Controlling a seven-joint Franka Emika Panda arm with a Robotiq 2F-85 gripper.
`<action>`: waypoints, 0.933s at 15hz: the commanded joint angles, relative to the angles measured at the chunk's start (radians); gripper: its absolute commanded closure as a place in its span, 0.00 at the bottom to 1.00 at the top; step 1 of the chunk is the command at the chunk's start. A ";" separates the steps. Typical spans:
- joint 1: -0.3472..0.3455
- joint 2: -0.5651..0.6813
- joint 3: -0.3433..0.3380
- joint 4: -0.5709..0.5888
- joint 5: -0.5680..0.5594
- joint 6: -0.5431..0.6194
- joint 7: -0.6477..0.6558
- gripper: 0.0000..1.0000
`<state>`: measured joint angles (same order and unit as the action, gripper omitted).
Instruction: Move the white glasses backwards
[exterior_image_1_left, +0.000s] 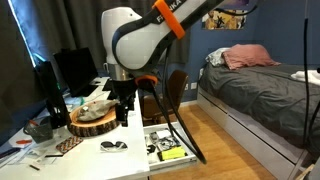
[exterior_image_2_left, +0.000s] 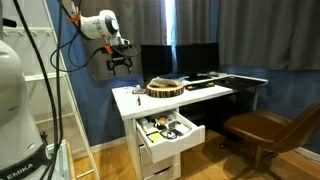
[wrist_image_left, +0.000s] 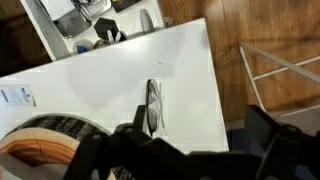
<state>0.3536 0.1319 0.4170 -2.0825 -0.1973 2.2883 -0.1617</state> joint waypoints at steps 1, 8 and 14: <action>0.027 0.140 -0.017 0.094 -0.027 0.055 -0.037 0.00; 0.084 0.330 -0.067 0.228 -0.096 0.095 -0.030 0.00; 0.074 0.334 -0.058 0.224 -0.057 0.101 -0.069 0.00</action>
<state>0.4167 0.4654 0.3704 -1.8623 -0.2619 2.3916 -0.2260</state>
